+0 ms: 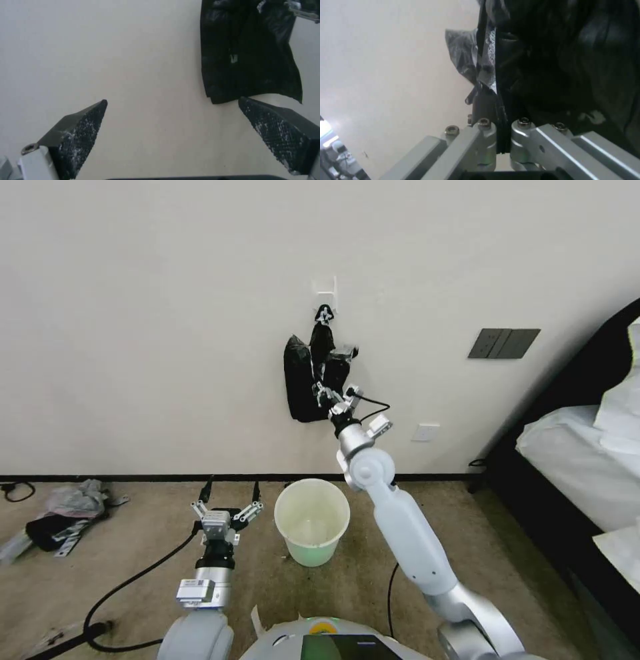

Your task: Place a trash bag onto the trash bin.

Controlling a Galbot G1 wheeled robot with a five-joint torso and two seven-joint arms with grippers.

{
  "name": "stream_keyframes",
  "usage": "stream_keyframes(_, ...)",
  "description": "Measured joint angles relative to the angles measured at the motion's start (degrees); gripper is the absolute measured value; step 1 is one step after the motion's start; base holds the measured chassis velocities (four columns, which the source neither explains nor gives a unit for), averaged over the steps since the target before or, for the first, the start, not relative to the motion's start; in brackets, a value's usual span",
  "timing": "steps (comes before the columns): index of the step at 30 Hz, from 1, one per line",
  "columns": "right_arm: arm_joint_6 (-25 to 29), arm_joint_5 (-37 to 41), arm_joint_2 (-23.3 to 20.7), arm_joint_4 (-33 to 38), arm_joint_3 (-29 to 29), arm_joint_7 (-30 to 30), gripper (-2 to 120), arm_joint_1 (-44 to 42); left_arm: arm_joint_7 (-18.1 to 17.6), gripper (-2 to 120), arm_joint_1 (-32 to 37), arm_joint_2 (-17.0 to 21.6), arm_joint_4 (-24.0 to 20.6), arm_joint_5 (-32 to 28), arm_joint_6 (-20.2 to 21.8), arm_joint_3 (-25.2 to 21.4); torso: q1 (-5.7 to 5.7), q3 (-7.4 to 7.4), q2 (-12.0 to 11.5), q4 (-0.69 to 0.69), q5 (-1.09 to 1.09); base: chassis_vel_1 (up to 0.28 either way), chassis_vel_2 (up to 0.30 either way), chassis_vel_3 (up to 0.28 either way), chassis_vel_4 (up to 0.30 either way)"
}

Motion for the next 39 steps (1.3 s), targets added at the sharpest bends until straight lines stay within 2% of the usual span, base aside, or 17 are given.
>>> stream_keyframes(26,0.45,-9.87,-3.54,10.24,-0.01,-2.94,0,-14.99,0.05,100,-1.05,0.15,0.7,0.08,-0.01,1.13,0.0,0.0,0.0,0.0,0.0,0.0,0.0,0.0,0.0)
stream_keyframes(39,1.73,-17.68,-7.37,15.65,0.18,-4.25,0,-24.48,0.1,100,-2.56,0.89,0.96,-0.18,0.36,2.02,0.0,0.0,0.0,0.0,0.0,0.0,0.0,0.0,0.0)
